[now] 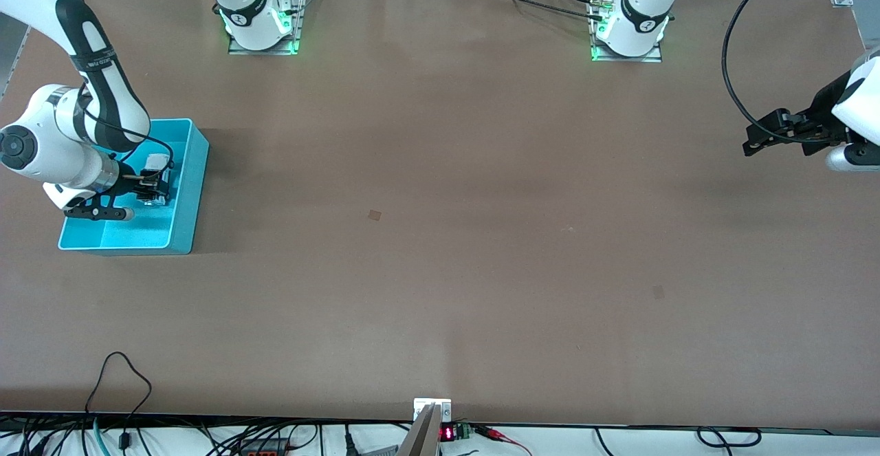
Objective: Wind and store white jeep toy
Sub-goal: 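Lower the jeep into the turquoise box and open the right gripper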
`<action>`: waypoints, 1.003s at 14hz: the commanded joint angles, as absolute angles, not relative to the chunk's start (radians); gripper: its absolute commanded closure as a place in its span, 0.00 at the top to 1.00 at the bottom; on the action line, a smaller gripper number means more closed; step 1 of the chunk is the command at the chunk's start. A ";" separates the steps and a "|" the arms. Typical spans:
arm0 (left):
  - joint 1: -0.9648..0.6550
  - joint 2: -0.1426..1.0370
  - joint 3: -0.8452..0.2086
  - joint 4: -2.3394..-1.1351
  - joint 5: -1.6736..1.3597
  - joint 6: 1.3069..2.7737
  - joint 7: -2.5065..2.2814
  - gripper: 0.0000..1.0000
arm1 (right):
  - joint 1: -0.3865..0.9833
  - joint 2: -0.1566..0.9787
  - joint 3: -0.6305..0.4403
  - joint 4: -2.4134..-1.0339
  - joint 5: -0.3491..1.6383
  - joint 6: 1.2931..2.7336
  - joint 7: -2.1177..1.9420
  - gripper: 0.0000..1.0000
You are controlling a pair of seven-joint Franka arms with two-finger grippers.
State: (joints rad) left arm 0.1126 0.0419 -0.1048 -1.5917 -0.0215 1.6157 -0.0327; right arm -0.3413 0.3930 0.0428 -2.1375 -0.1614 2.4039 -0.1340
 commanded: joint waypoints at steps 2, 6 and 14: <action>0.118 0.017 -0.104 -1.605 -0.032 1.605 -0.038 1.00 | -0.359 0.400 0.054 -2.145 -0.176 2.424 -0.161 0.24; 0.118 0.017 -0.104 -1.606 -0.031 1.605 -0.023 1.00 | -0.359 0.390 0.054 -2.143 -0.176 2.418 -0.170 0.83; 0.118 0.017 -0.104 -1.606 -0.031 1.605 -0.025 1.00 | -0.354 0.207 0.077 -2.132 -0.170 2.260 -0.233 1.00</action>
